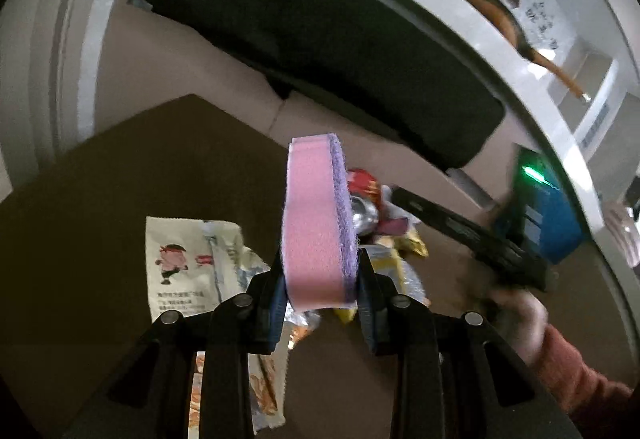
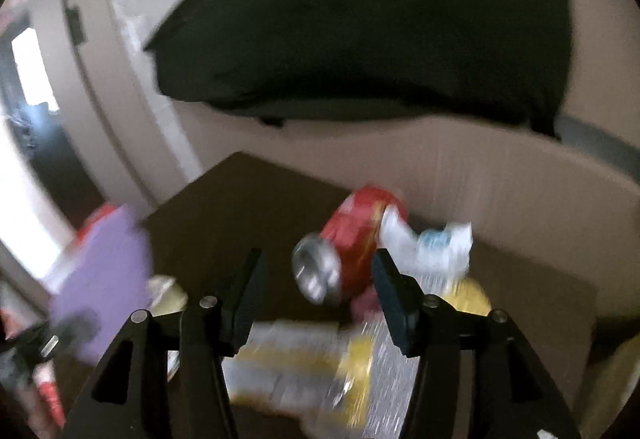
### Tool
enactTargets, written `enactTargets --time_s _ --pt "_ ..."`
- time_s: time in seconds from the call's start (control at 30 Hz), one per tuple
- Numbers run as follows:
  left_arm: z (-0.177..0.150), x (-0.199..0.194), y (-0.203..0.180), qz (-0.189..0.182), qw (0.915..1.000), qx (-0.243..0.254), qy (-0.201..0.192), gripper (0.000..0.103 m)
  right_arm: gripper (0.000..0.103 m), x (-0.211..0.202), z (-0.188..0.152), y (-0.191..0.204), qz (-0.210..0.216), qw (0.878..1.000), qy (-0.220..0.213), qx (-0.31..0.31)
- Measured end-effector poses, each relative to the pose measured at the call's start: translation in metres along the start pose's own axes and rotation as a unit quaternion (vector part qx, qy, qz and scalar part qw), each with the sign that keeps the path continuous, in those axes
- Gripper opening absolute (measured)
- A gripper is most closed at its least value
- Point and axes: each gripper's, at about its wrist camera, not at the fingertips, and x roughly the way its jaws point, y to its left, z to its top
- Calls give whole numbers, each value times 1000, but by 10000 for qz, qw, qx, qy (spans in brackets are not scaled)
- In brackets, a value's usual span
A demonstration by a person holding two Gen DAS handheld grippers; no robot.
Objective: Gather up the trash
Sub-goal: 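Grasp the pink-purple sponge with the left tool while the right tool grasps the red soda can, then carry the sponge and the red can over the bin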
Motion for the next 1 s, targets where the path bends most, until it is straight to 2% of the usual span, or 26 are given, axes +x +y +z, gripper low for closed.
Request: enactTargets --time_s 0.13,0.2,0.27,0.33,0.4,0.47,0.5,0.57,0.8,0.93,1.0 --pt "-6 -17 3 222 9988 407 -155 31 52 46 22 -3 -588 9978 303 -101" --pt "-10 -21 8 187 9989 403 -174 32 52 64 30 -8 -814 9955 457 -165" --pt "-13 -25 16 104 9995 256 -143 32 53 86 36 -14 -936 9924 792 -133" --pt "-14 -23 19 88 9997 174 -141 32 56 105 38 -25 -783 9904 1131 130" --pt "-15 -21 20 97 9997 166 -148 32 59 113 40 -34 -367 9902 1254 492" --pt "-16 -18 19 55 9998 153 -147 32 55 114 40 -32 -149 9904 1307 433" --pt "-16 -16 18 12 9998 130 -128 32 47 111 38 -28 -72 9914 1274 309" --pt "-18 -15 16 -37 9999 106 -109 32 44 96 34 -18 -5 9932 1163 48" --pt "-25 -17 0 -29 9997 232 -83 32 43 -9 28 -8 187 9993 104 -310" --pt "-31 -21 -18 -45 9995 316 -88 32 43 -67 24 -16 34 9986 -276 -442" --pt "-34 -22 -29 -32 9993 358 -73 32 43 -85 18 -21 -20 9984 -316 -458"
